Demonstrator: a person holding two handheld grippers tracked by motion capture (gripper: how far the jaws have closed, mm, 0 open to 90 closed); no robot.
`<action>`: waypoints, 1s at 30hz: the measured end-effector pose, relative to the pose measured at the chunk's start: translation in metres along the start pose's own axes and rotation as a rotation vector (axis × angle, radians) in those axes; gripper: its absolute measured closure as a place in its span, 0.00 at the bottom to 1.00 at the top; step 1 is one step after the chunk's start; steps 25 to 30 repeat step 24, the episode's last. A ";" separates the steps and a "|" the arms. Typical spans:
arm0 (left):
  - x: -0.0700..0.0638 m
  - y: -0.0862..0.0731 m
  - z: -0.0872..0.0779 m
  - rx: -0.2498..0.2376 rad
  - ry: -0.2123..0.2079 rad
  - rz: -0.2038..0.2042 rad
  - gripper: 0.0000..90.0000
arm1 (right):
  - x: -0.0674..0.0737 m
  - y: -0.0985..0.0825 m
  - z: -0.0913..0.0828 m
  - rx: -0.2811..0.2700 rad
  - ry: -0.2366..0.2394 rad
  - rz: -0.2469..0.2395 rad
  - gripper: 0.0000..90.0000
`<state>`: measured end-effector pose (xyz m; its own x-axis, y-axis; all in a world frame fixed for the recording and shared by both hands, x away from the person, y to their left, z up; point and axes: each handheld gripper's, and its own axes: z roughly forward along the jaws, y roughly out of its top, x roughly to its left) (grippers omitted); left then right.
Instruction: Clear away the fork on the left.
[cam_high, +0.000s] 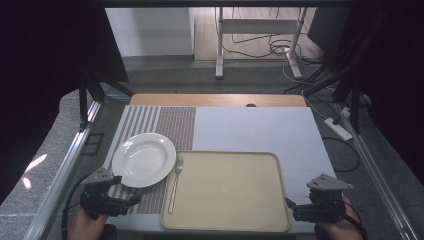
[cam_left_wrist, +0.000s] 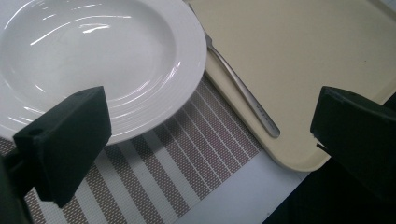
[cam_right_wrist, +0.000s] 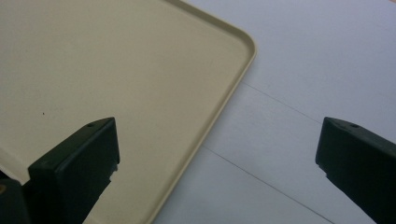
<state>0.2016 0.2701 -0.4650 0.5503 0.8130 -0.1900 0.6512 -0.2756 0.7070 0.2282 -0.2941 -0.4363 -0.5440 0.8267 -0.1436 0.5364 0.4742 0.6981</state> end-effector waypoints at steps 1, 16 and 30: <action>-0.001 0.000 0.000 0.000 0.003 0.001 0.00 | 0.000 0.000 0.000 -0.001 0.001 0.001 0.00; -0.004 -0.009 -0.011 -0.007 0.018 -0.018 0.00 | 0.000 0.000 0.000 0.002 -0.003 0.001 0.00; -0.001 -0.008 -0.010 -0.007 0.004 -0.038 0.00 | 0.000 0.000 0.001 0.009 -0.006 -0.003 0.00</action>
